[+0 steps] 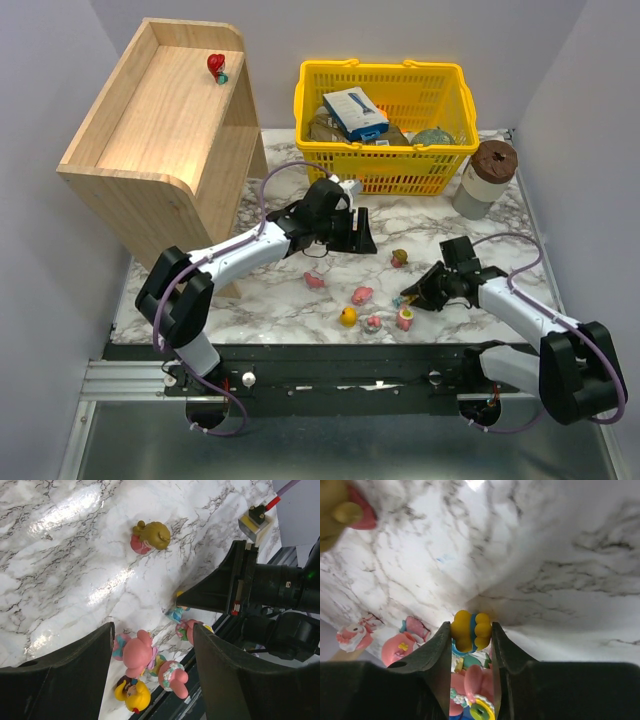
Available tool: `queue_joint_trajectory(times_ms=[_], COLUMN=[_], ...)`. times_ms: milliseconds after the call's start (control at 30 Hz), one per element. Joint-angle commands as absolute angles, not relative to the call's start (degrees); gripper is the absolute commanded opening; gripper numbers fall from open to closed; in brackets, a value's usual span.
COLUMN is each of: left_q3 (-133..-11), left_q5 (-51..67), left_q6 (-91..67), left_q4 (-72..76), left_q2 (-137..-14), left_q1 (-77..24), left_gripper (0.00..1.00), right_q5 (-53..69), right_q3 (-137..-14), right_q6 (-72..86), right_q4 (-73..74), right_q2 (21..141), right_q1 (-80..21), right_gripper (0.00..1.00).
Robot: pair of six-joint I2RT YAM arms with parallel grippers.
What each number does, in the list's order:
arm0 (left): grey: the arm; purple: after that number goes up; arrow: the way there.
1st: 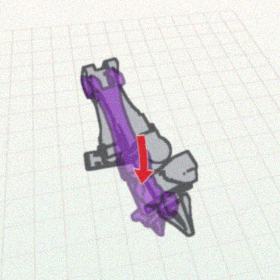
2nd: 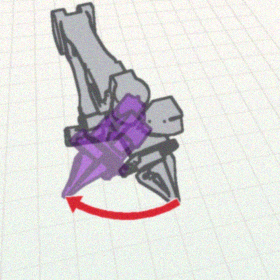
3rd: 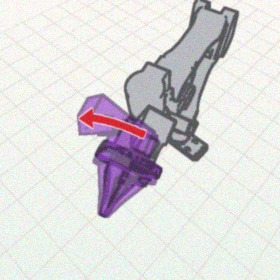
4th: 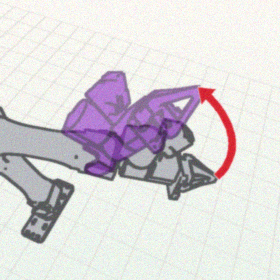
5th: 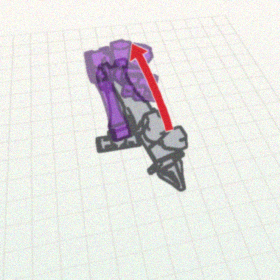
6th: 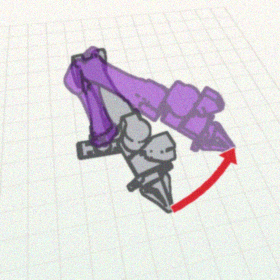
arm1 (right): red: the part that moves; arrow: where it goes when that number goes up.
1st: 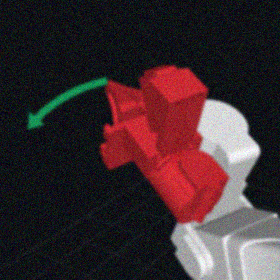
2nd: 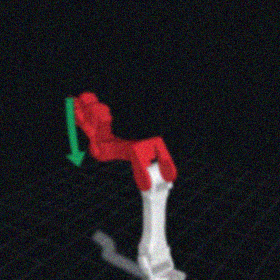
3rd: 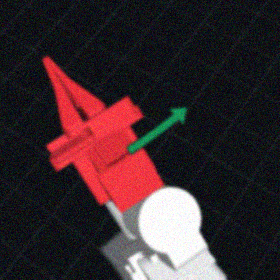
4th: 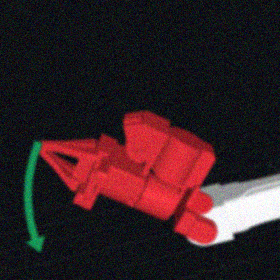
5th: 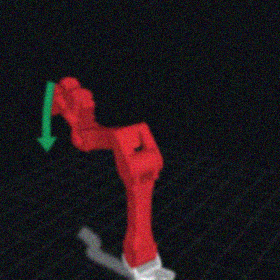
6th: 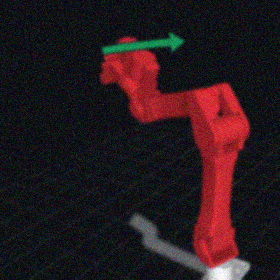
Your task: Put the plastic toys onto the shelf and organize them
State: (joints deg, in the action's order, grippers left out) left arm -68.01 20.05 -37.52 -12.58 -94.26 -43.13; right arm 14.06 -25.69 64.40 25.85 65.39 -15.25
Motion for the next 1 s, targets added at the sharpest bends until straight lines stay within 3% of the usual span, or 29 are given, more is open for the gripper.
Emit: queue_joint_trajectory(times_ms=[0, 533, 967], left_q3=[-67.4, -66.9, -72.9], left_q5=[21.6, 39.6, 47.5], left_q6=[-35.9, -33.3, -33.2], left_q4=[-12.5, 6.9, 6.1], left_q2=[-91.6, -82.3, -74.3], left_q1=[-43.4, -49.1, -49.2], left_gripper=[0.73, 0.74, 0.76], right_q5=[9.8, 32.1, 59.1], right_q3=[-30.5, -49.0, -63.1], right_q6=[56.4, 24.6, 22.5], right_q4=[22.8, 20.0, 16.7], right_q2=[64.3, 45.0, 43.0], right_q1=[-15.0, -15.0, -15.0], right_gripper=[0.0, 0.01, 0.01])
